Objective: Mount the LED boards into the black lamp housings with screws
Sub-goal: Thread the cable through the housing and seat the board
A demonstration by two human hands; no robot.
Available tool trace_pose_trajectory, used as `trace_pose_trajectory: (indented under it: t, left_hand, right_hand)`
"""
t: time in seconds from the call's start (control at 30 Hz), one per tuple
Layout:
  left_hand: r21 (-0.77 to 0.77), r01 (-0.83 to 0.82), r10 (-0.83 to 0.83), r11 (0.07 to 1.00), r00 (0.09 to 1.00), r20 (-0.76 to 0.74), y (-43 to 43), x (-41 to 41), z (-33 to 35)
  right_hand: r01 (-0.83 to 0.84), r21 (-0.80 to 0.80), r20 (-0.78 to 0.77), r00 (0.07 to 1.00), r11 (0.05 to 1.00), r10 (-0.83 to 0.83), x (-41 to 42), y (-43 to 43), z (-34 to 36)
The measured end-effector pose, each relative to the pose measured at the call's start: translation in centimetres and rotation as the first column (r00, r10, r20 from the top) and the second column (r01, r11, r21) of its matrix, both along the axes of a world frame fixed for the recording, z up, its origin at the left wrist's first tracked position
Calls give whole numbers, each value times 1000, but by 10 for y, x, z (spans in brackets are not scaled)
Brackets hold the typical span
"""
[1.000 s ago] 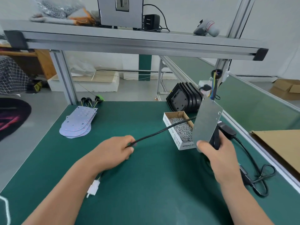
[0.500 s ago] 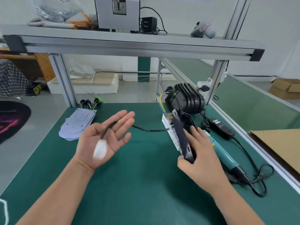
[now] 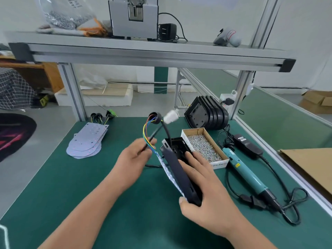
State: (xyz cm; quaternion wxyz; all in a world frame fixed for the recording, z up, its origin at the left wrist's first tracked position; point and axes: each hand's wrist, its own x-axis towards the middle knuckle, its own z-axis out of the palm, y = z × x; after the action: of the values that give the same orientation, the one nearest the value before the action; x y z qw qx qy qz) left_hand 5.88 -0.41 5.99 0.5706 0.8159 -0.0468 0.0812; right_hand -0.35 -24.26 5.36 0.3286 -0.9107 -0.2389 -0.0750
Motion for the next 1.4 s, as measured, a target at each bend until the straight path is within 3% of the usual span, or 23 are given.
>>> trace_pose_trajectory:
  t: [0.07, 0.13, 0.43, 0.57, 0.7, 0.83, 1.07, 1.17, 1.4]
  left_hand:
    - [-129, 170, -181, 977, 980, -81, -7, -7, -4]
    - [-115, 242, -254, 963, 961, -107, -13, -11, -4]
    - [-155, 381, -388, 912, 921, -22, -14, -8, -9]
    - [-142, 303, -305, 942, 952, 3, -13, -6, -15]
    - [88, 112, -115, 990, 993, 33, -10, -2, -22]
    - [276, -56, 38, 960, 997, 71, 1, 1, -18]
    - [434, -97, 88, 896, 995, 42, 14, 8, -17]
    - [434, -64, 59, 898, 998, 25, 17, 6, -18]
    - [208, -116, 139, 971, 985, -103, 31, 13, -14]
  right_hand:
    - [-28, 33, -38, 999, 999, 29, 1, 1, 1]
    - [-23, 49, -66, 997, 999, 26, 1, 0, 2]
    - [9, 71, -49, 999, 997, -5, 3, -2, -1]
    - [30, 79, -71, 997, 996, -25, 5, -6, -5]
    - [38, 91, -110, 994, 995, -28, 11, -6, -7]
    - [-21, 286, -110, 992, 958, 54, 14, -8, -1]
    - [24, 332, -97, 995, 943, 8, 14, -12, -6]
    - [80, 412, -107, 993, 908, -39, 15, -15, -6]
    - [44, 474, -137, 990, 879, 24, 13, -16, -6]
